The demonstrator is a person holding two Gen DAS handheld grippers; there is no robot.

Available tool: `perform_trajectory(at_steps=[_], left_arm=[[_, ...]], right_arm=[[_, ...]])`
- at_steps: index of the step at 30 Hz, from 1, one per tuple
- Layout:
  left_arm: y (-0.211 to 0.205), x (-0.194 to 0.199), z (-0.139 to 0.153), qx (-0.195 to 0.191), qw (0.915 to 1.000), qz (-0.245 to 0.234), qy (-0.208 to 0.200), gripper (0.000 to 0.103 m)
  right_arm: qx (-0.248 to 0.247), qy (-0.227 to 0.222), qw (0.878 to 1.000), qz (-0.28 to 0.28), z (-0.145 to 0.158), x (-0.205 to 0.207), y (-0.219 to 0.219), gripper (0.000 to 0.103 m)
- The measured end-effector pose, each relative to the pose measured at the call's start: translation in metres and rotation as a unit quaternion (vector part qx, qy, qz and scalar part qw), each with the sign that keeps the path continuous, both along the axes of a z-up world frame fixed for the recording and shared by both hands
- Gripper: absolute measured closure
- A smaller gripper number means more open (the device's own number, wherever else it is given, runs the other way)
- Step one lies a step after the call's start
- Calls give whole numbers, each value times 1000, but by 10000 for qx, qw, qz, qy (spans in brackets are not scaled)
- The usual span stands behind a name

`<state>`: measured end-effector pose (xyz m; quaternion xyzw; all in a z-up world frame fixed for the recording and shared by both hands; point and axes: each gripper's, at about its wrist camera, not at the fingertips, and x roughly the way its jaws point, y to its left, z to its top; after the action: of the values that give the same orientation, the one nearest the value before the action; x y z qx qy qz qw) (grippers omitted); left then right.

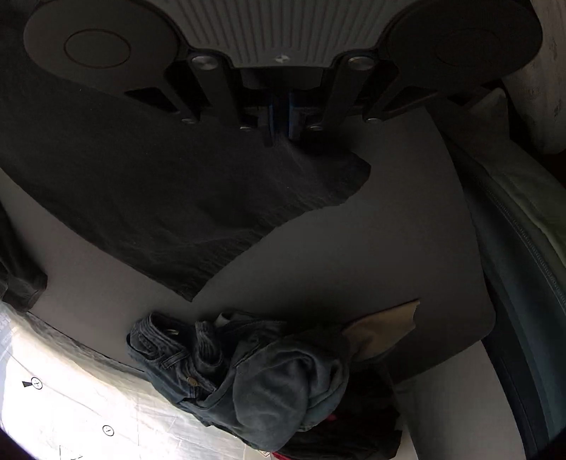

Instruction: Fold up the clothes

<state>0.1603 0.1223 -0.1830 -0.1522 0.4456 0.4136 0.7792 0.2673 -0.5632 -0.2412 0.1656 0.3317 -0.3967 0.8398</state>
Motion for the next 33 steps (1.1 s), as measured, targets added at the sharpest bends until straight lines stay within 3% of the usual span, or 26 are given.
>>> perform_trajectory(at_steps=[2,4,7,12,15,19,22,29,30,31,32,33], left_arm=[[-6,-2,3,181,9998,-53,-61,89],[-15,5,11,348,9990,-274,-81,71],[-31,15,22,529,9970,-520,-231,59],[-57,28,31,785,9912,-1028,-290,47],[-71,26,39,862,9865,-1348,-362,45],[-84,19,48,801,9826,-1621,-429,41],[-91,17,51,727,9807,-1769,-413,41],[-121,20,52,630,9730,-2194,-336,40],[-125,18,53,617,9720,-2241,-346,40],[-129,16,54,580,9710,-2293,-359,40],[-131,13,55,543,9697,-2355,-362,40],[-135,10,55,572,9679,-2426,-331,40]], right_arm=[[206,68,9997,53,4,1,-6,1],[400,110,9990,138,7,1,-12,1],[700,144,9967,383,11,-4,-18,1],[1437,-450,9869,571,17,-35,-29,1],[2022,-929,9733,573,17,-57,-40,3],[3010,-1786,9362,311,10,-87,-57,6],[3324,-2176,9176,102,3,-95,-65,6],[2688,-1698,9459,657,18,-40,-81,14],[2663,-1552,9493,618,16,-30,-83,25],[2714,-1325,9522,452,12,-22,-86,46],[2706,-1267,9539,276,13,-20,-88,55],[2653,-1313,9551,117,17,-22,-90,72]])
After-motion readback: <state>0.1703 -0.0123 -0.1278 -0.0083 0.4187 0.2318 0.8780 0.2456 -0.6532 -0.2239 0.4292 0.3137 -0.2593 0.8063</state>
